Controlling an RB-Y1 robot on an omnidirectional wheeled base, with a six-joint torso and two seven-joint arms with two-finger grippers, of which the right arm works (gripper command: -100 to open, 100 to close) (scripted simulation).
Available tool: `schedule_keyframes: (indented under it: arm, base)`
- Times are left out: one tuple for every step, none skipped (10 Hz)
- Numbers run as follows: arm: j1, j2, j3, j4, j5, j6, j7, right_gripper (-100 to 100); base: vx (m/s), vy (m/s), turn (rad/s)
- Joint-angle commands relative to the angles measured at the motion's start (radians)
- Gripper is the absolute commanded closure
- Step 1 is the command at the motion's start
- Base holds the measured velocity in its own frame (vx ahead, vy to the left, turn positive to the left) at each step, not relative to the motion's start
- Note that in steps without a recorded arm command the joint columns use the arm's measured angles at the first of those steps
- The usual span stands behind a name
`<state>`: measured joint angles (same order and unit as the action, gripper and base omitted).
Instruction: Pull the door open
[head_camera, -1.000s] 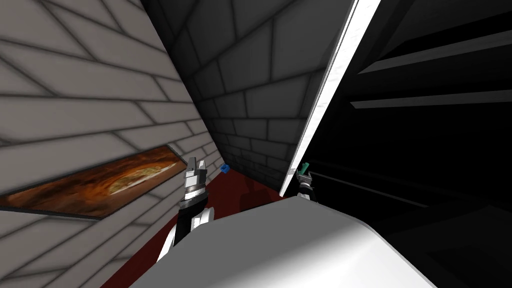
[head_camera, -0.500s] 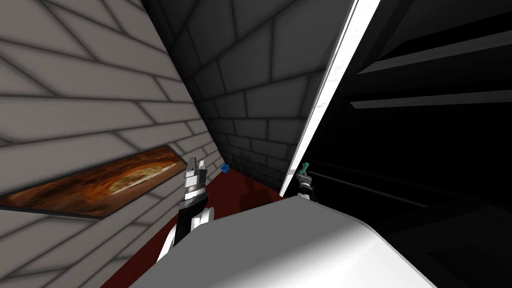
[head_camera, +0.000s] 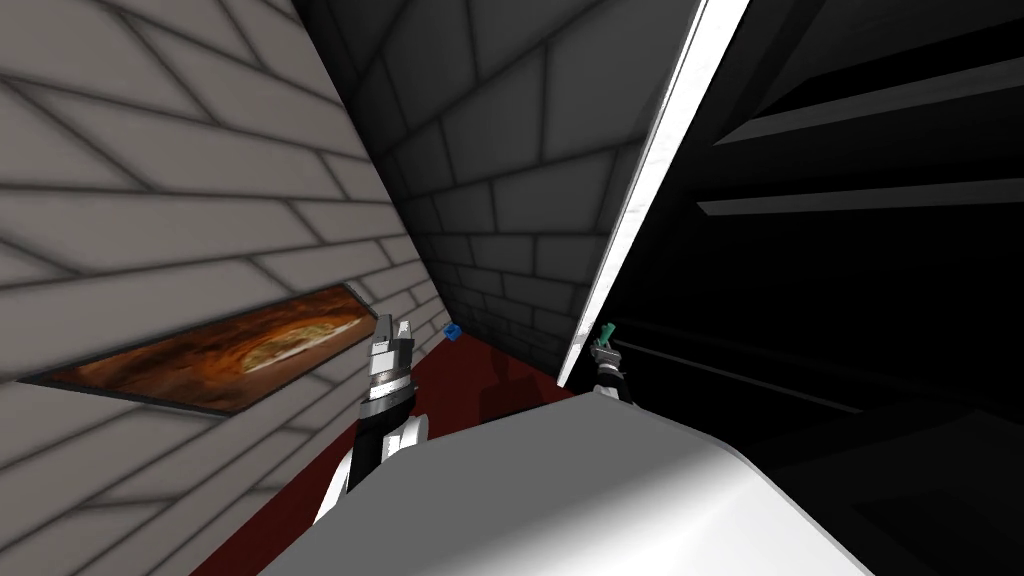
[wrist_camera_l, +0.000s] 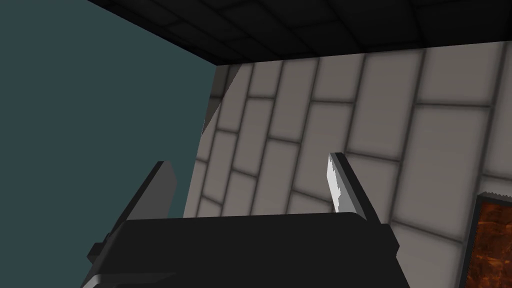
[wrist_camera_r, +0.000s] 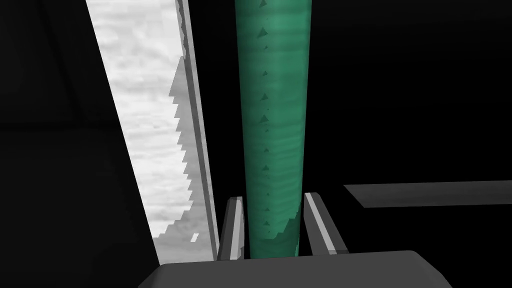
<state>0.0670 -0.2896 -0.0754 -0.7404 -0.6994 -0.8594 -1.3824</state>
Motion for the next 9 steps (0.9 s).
schedule_keyframes:
  arm:
    - [0.002,-0.001,0.020,0.001,0.010,0.005,-0.014,100]
    - [0.003,-0.005,0.039,-0.008,0.021,0.011,-0.025,100]
    - [0.004,-0.007,0.051,-0.014,0.028,0.015,-0.033,100]
    - [0.005,-0.010,0.063,-0.019,0.034,0.018,-0.040,100]
    - [0.007,-0.012,0.077,-0.026,0.042,0.023,-0.049,100]
    - [0.007,-0.014,0.084,-0.029,0.046,0.025,-0.053,100]
    - [0.011,-0.011,0.077,-0.037,0.042,0.026,-0.045,100]
    - [0.019,-0.016,0.101,-0.048,0.055,0.029,-0.058,100]
    - [0.021,-0.018,0.111,-0.053,0.061,0.028,-0.064,100]
  base:
    - [-0.211,0.038,0.055]
    - [-0.237,0.023,0.077]
    - [-0.247,0.011,0.079]
    - [-0.231,0.007,0.052]
    - [-0.235,-0.029,0.069]
    - [-0.225,0.007,0.076]
    - [-0.096,0.018,0.022]
    - [-0.187,0.026,0.060]
    - [-0.289,-0.024,0.077]
